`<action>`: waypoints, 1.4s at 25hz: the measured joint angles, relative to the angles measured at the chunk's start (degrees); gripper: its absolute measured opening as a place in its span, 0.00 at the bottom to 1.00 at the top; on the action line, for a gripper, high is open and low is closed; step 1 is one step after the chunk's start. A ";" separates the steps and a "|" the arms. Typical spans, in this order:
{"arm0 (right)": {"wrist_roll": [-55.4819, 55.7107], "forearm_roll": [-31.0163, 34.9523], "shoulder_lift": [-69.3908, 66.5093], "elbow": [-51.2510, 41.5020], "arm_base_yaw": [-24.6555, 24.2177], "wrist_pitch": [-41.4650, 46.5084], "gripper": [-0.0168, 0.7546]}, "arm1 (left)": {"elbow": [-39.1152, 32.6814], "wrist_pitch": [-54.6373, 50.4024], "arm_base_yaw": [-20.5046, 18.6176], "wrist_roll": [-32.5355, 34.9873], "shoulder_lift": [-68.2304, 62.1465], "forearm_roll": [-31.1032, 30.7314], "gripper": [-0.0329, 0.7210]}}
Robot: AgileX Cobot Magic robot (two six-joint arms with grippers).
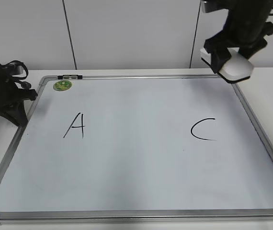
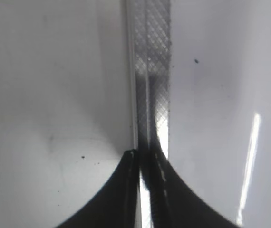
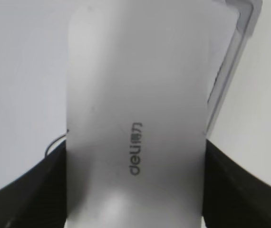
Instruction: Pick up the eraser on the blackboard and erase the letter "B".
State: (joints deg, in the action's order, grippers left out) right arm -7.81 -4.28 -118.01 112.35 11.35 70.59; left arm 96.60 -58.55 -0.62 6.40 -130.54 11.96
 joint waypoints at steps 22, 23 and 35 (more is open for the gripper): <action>1.16 7.77 10.38 -39.97 -8.64 -33.06 0.71 | 0.00 -0.10 0.00 0.00 0.00 0.12 0.10; 1.39 7.77 10.38 -39.99 -8.64 -33.91 0.71 | 0.00 -0.10 0.00 0.00 0.00 0.12 0.10; 1.92 8.22 6.41 -40.08 -9.58 -36.77 0.71 | 0.00 -0.10 0.00 0.00 0.00 0.12 0.10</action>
State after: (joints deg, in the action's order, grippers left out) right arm -5.90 3.94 -111.60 72.26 1.77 33.82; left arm 96.60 -58.65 -0.62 6.40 -130.54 12.07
